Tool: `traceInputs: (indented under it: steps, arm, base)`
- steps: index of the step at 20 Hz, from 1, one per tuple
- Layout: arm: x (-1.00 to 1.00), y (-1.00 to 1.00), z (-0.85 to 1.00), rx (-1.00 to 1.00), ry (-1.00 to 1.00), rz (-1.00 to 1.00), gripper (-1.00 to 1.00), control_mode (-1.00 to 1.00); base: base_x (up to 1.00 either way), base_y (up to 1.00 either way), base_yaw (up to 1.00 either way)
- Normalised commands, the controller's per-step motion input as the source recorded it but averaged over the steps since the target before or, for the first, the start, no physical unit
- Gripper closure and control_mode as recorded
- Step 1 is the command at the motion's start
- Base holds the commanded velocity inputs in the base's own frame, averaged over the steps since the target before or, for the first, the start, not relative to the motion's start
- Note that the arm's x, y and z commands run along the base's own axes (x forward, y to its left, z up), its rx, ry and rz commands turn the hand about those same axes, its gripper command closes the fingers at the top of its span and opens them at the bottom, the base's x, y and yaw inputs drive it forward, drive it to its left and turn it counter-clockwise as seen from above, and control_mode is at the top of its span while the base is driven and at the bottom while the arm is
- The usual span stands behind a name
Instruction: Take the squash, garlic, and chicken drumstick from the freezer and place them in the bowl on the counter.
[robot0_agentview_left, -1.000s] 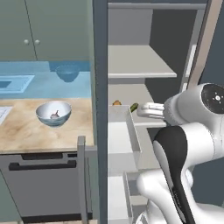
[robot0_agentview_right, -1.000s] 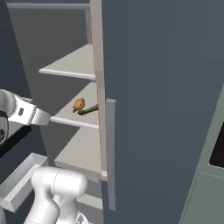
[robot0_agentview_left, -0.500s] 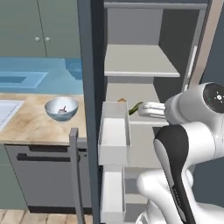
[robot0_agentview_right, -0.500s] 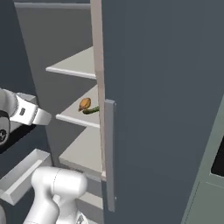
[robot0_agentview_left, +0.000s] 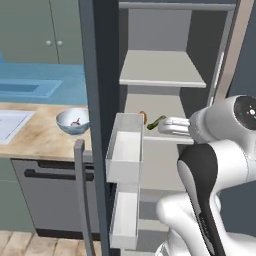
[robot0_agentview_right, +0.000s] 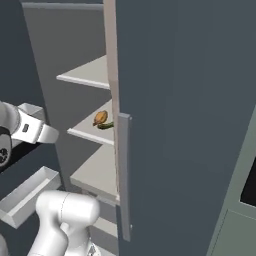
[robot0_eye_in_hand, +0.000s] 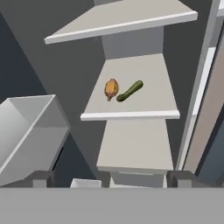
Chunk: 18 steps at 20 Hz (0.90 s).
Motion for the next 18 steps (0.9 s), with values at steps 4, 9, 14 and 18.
traceInputs:
  steps: [4, 9, 14, 18]
  arm:
    - [0.00, 0.00, 0.00, 0.00, 0.00, 0.00, -1.00, 1.00]
    - [0.00, 0.00, 0.00, 0.00, 0.00, 0.00, -1.00, 1.00]
    - [0.00, 0.00, 0.00, 0.00, 0.00, 0.00, -1.00, 1.00]
    - [0.00, 0.00, 0.00, 0.00, 0.00, 0.00, -1.00, 1.00]
  base:
    - [0.11, -0.64, -0.21]
    - [-0.17, -0.89, -0.03]
    - [0.52, 0.10, -0.01]
    - [0.51, 0.80, -0.03]
